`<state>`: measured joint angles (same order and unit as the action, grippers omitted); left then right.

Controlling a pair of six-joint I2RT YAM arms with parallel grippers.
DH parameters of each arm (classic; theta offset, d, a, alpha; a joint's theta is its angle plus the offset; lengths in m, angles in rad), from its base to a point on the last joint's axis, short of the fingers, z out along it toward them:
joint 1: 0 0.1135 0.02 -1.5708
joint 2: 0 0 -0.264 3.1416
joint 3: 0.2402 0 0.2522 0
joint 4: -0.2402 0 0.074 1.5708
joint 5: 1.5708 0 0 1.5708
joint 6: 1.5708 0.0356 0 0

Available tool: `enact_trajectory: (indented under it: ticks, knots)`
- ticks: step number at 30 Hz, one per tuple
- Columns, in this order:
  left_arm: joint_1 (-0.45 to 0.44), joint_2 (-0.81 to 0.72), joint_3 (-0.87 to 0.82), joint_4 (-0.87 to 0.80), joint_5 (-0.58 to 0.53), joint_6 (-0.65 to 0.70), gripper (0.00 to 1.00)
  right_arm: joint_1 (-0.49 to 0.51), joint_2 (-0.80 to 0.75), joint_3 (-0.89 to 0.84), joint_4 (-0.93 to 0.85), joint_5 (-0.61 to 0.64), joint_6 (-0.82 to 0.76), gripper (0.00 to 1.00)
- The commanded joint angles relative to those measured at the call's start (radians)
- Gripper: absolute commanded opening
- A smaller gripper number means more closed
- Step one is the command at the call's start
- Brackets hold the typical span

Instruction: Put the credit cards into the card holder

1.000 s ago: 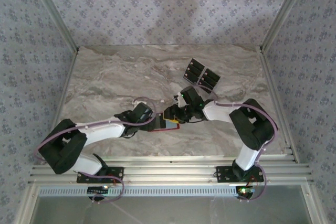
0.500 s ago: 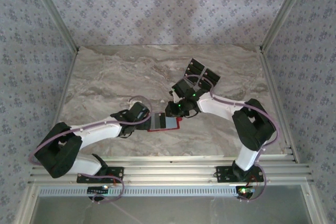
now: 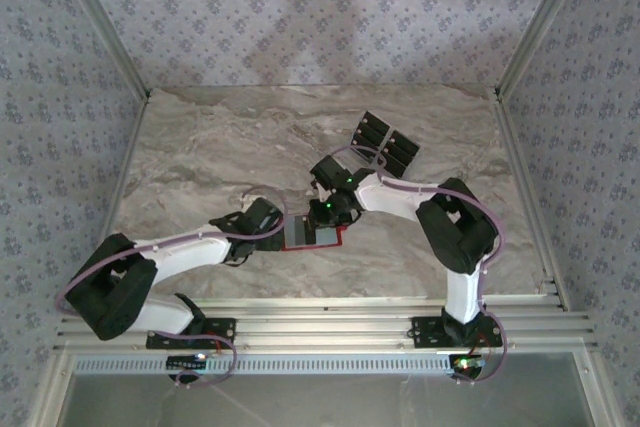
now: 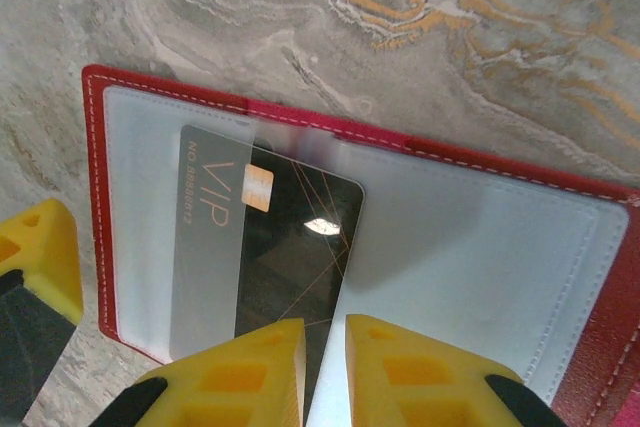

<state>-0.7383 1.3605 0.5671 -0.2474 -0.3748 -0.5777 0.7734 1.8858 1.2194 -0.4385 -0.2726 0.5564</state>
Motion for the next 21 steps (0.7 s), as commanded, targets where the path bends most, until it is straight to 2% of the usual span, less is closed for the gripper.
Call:
enact_trajectory:
  ticks: [1, 21]
  knots:
    - [0.008, 0.028, 0.0, 0.01, -0.005, -0.014, 1.0, 0.013, 0.032, 0.034, -0.016, 0.003, -0.006, 0.2]
    - [0.007, 0.072, -0.003, 0.065, 0.032, -0.017, 1.0, 0.04, 0.101, 0.078, 0.075, -0.091, 0.061, 0.19]
